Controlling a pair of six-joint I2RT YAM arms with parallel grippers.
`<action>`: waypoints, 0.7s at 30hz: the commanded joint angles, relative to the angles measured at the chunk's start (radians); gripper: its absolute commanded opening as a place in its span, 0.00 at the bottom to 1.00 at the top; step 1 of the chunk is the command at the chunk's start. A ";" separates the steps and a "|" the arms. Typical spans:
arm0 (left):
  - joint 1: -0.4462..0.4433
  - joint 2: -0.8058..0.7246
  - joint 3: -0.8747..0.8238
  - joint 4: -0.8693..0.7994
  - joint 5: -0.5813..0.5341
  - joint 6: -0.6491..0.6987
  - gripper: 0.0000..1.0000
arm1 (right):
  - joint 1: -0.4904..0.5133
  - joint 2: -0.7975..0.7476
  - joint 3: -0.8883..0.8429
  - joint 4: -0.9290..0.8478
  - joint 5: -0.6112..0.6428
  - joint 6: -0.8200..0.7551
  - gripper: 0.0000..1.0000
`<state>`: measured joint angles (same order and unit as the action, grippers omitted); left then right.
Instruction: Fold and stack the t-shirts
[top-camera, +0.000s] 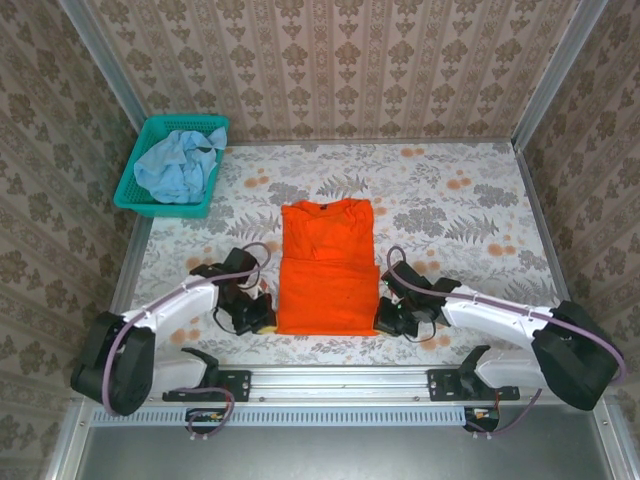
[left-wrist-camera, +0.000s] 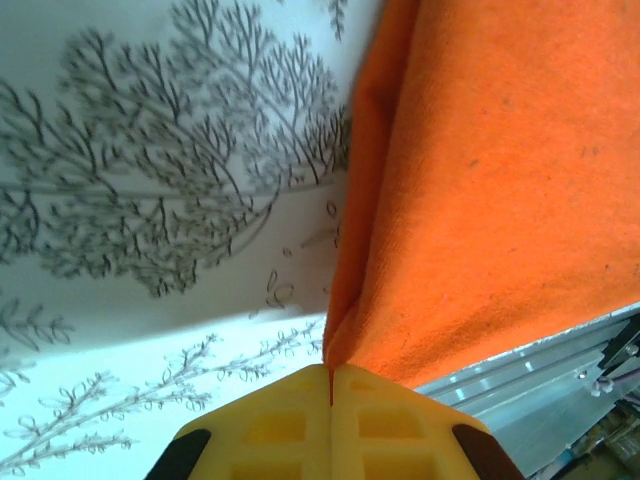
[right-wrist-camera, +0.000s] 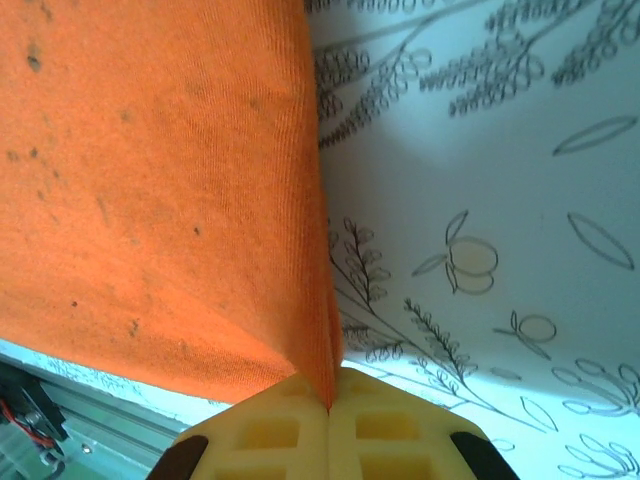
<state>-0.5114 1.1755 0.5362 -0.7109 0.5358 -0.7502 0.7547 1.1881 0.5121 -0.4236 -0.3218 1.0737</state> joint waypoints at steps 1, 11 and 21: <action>-0.012 -0.059 0.005 -0.106 0.005 -0.042 0.00 | 0.021 -0.081 -0.016 -0.096 -0.001 0.040 0.00; 0.007 -0.095 0.299 -0.355 0.096 0.011 0.00 | -0.023 -0.220 0.172 -0.231 0.027 0.062 0.00; 0.143 0.176 0.639 -0.300 0.159 0.064 0.00 | -0.272 0.003 0.407 -0.229 -0.082 -0.105 0.00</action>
<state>-0.3923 1.2949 1.1076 -1.0206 0.6502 -0.7212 0.5331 1.1446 0.8539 -0.6197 -0.3550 1.0393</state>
